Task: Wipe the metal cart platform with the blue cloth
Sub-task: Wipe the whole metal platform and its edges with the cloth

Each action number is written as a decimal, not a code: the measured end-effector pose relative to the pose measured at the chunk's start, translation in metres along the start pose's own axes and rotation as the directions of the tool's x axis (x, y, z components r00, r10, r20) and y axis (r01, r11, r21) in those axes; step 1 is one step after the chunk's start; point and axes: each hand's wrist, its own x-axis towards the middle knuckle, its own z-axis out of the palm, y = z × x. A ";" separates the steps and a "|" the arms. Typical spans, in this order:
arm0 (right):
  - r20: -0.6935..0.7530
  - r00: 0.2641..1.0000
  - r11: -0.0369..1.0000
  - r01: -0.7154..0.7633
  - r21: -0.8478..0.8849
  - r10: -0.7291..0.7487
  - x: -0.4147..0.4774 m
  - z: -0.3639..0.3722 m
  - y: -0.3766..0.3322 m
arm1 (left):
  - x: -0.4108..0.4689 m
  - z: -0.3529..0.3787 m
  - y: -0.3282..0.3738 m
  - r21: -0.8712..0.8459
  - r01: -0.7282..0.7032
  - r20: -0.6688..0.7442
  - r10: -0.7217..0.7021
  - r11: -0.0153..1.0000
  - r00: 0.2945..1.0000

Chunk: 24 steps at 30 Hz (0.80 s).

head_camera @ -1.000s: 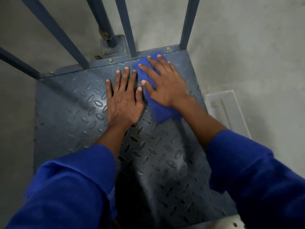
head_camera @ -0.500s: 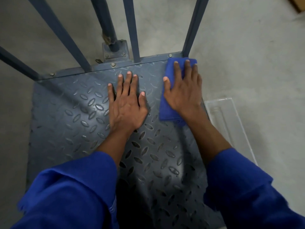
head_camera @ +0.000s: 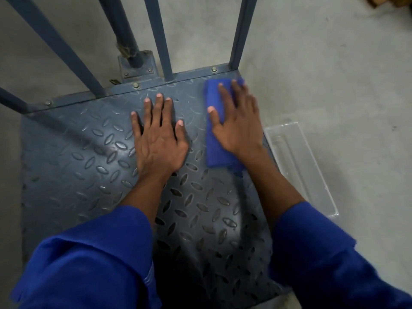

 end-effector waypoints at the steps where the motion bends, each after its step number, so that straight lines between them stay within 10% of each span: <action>1: -0.037 0.992 0.993 -0.122 0.001 0.122 0.002 -0.001 0.004 | 0.000 0.000 0.000 0.003 0.002 -0.004 -0.002 1.000 1.000; 6: 0.053 0.973 0.973 0.223 0.062 -0.227 -0.036 0.013 -0.024 | 0.000 0.001 0.000 -0.010 -0.007 -0.005 0.007 1.000 1.000; 11: -0.057 0.960 0.960 -0.268 0.079 0.273 -0.048 -0.002 -0.004 | 0.000 -0.002 0.002 -0.010 -0.012 0.007 0.012 1.000 1.000; 15: -0.035 0.998 0.998 0.051 0.030 -0.050 -0.089 -0.003 -0.009 | -0.007 -0.001 0.003 -0.015 -0.005 0.013 0.005 1.000 1.000; 19: -0.065 0.973 0.975 -0.219 0.023 0.220 -0.117 -0.020 0.014 | -0.042 -0.003 0.011 -0.006 0.030 0.011 -0.030 1.000 0.999; 24: 0.039 0.976 0.977 -0.213 0.000 0.213 -0.127 -0.036 0.000 | -0.092 0.000 0.023 -0.016 0.011 -0.016 -0.011 1.000 1.000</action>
